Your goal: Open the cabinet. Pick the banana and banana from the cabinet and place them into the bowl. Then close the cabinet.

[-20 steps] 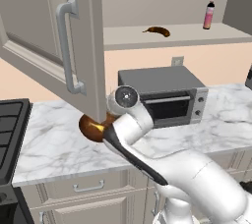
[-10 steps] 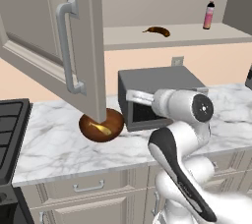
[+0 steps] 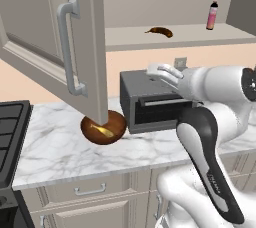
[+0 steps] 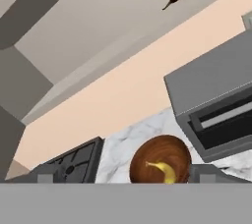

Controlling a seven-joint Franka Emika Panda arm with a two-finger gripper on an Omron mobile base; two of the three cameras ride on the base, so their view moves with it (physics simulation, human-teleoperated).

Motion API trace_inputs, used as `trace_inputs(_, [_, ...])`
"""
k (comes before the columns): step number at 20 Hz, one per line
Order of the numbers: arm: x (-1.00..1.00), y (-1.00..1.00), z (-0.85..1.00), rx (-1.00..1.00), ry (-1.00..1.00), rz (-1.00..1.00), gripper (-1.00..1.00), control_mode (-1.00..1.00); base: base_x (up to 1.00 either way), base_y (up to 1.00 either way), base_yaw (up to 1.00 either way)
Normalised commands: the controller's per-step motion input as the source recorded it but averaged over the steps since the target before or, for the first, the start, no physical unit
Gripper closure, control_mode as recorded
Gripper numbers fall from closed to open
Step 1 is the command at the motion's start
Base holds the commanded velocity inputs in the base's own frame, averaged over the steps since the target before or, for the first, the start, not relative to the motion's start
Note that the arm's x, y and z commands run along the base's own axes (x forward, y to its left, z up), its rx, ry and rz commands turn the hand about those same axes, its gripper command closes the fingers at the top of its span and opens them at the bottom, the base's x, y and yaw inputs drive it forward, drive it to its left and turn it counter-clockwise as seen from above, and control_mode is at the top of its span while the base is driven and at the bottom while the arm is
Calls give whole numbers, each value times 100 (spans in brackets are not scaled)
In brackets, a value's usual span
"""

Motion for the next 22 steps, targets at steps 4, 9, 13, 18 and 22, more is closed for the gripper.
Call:
trace_inputs(4, [-11, -10, 29, 3, 0, -1, -100, -100, 0, 0, 0])
trace_inputs(9, [-1, -9, 50, 0, 34, -4, -100, -100, 0, 0, 0])
trace_inputs(13, [0, 0, 2, -13, 17, -1, -100, -100, 0, 0, 0])
trace_inputs(18, [0, 0, 0, -12, 1, 0, -100, -100, 0, 0, 0])
trace_inputs(22, [0, 0, -2, 0, -2, 0, -100, -100, 0, 0, 0])
